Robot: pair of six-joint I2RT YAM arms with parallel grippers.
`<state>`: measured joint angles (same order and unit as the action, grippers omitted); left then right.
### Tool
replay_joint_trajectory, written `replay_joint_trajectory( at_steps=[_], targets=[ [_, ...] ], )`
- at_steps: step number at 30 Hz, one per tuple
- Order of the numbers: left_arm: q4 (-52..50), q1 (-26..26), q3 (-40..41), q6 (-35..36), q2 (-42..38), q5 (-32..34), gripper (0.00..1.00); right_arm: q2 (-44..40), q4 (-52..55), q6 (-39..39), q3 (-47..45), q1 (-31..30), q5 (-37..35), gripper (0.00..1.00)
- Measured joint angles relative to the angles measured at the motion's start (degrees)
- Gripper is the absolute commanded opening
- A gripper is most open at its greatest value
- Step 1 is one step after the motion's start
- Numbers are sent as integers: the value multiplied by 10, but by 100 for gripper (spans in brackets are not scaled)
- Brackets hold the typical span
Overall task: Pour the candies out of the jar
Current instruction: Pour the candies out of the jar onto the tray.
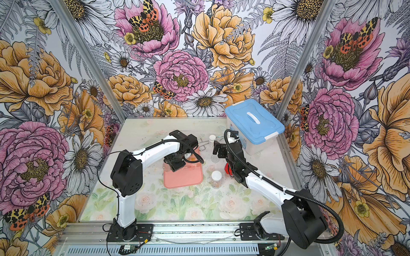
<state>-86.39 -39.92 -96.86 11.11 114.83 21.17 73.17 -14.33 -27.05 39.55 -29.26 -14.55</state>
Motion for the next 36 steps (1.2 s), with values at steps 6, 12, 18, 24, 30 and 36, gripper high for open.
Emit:
replay_joint_trajectory(
  at_steps=[6,12,18,24,30,36],
  targets=[
    [-9,-12,5,-5,0,17,0,0,-2,-4,-4,0,1,99],
    [-26,-19,6,-11,1,43,0,-3,-1,-4,-4,0,3,100],
    [-33,-36,5,-15,1,47,0,-27,-1,-6,-8,0,4,99],
    [-28,10,11,-11,26,45,0,-30,0,-6,-8,0,4,99],
    [-14,-26,-2,-1,1,44,0,-30,3,-6,-8,0,4,99],
    [-8,-10,11,-2,2,42,0,-31,4,-6,-8,0,4,99]
  ],
)
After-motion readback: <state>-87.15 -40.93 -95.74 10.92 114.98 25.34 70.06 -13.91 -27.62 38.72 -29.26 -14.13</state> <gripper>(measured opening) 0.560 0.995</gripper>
